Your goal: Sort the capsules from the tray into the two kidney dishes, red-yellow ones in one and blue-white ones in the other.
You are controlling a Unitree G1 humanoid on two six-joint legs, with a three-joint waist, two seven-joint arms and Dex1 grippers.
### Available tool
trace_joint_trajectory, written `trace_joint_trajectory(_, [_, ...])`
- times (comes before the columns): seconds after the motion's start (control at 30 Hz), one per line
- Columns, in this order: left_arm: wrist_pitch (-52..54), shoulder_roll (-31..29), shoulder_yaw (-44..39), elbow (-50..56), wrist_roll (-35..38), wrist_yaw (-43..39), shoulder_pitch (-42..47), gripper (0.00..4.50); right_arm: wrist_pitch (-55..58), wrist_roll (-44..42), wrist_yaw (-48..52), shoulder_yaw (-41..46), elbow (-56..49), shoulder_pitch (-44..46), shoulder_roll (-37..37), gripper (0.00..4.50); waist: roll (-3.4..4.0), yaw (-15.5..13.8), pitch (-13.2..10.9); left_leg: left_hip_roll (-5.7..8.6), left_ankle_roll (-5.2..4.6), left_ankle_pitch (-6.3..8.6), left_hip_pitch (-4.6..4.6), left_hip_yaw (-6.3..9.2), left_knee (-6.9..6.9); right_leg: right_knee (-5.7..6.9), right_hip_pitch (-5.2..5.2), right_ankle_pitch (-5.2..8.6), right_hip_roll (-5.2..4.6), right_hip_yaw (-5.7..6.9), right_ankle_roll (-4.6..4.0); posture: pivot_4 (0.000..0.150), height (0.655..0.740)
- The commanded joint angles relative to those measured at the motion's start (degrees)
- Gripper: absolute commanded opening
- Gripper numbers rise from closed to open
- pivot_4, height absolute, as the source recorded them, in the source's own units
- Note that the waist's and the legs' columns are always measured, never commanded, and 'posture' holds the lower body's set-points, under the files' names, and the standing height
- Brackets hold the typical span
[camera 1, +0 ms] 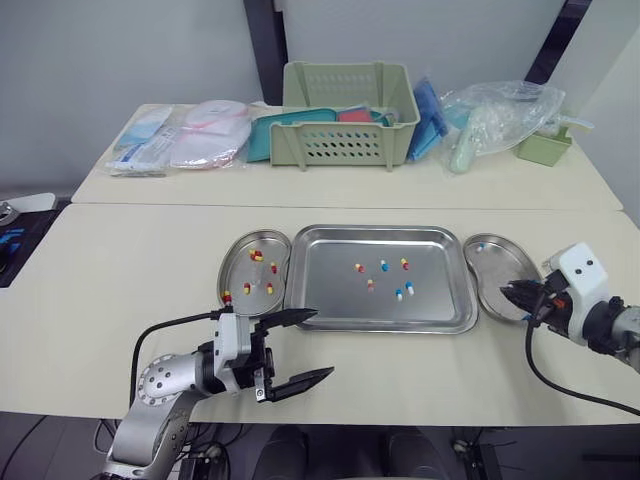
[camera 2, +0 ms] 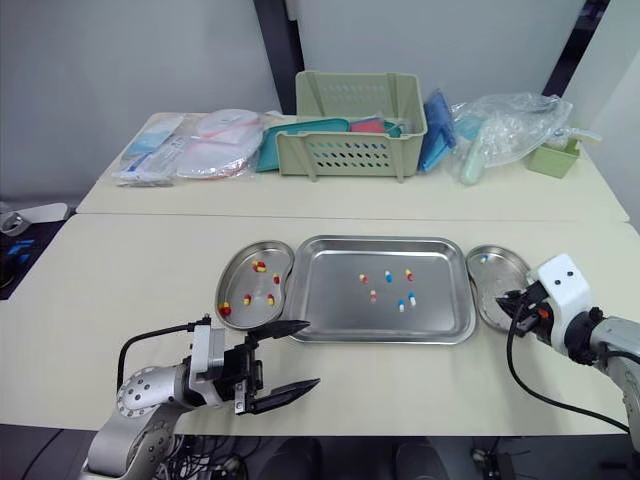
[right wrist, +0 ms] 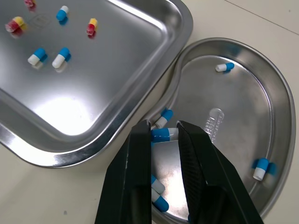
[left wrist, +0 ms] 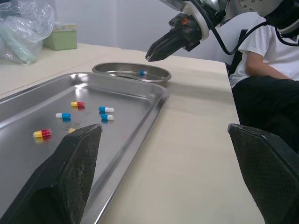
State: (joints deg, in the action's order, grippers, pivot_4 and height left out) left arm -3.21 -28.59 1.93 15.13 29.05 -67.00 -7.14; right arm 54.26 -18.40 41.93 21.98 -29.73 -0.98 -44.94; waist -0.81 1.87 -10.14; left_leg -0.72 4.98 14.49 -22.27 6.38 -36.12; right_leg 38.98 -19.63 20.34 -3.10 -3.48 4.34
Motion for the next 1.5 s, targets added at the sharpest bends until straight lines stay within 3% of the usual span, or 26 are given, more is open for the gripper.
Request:
trace_joint_trajectory(0.03, [-2.1,0.8,0.2,0.7,0.3,-0.1,0.1,4.50,-0.9,-0.4,-1.6,2.4,0.5,0.4,-0.7,0.88,-0.01,-0.1,0.0,0.00,0.00,0.00,0.00,0.00,0.00,-0.01,0.00,0.00,0.00,0.00,0.00,0.150,0.7400])
trace_joint_trajectory(0.33, [-2.1,1.3,0.9,2.2,-0.3,1.8,0.0,4.50,-1.9,-1.4,-2.8,3.2,1.5,0.3,-1.7,3.37,0.00,-0.1,0.0,0.00,0.00,0.00,0.00,0.01,0.00,-0.01,0.01,0.00,0.00,0.01,0.00,0.150,0.7400])
trace_joint_trajectory(0.43, [-1.8,1.3,1.0,2.3,-0.4,2.3,0.4,4.50,-2.4,-1.6,-2.8,3.3,1.5,0.3,-1.9,4.43,0.00,-0.1,0.0,0.00,0.00,0.00,0.00,0.00,0.00,-0.01,0.01,0.00,0.00,0.00,0.00,0.150,0.7400])
trace_joint_trajectory(0.9, [5.5,-0.6,-1.4,5.8,0.1,10.6,0.4,4.50,-18.8,0.8,0.4,4.9,4.0,-4.4,-2.9,4.47,-0.01,-0.1,0.0,0.00,0.00,0.00,0.00,0.00,0.00,-0.02,0.02,0.00,0.00,0.01,0.00,0.150,0.7400])
trace_joint_trajectory(1.13, [11.7,-5.5,-14.0,6.1,1.9,17.5,-4.5,4.50,-35.6,-0.3,15.2,12.7,11.1,-12.4,-7.7,4.47,-0.04,0.0,0.0,-0.01,0.00,0.00,0.05,0.00,0.00,-0.01,0.04,0.00,0.01,0.00,0.01,0.150,0.7400])
trace_joint_trajectory(1.33, [10.2,-12.8,-29.1,-7.1,0.5,14.5,-8.8,4.50,-41.5,-0.6,26.8,17.9,21.3,-17.1,-13.6,4.47,-0.14,0.0,-0.1,-0.01,-0.01,0.01,0.42,-0.09,0.06,-0.05,0.34,0.02,0.00,-0.05,0.00,0.150,0.7400])
trace_joint_trajectory(1.5, [7.0,-15.5,-33.5,-17.4,-1.5,10.9,-11.5,4.50,-45.3,0.8,32.2,20.2,26.8,-21.4,-15.5,4.47,-0.22,0.0,-0.1,-0.01,-0.01,0.01,0.41,-0.12,0.08,-0.10,0.33,0.02,-0.01,-0.07,0.00,0.150,0.7400])
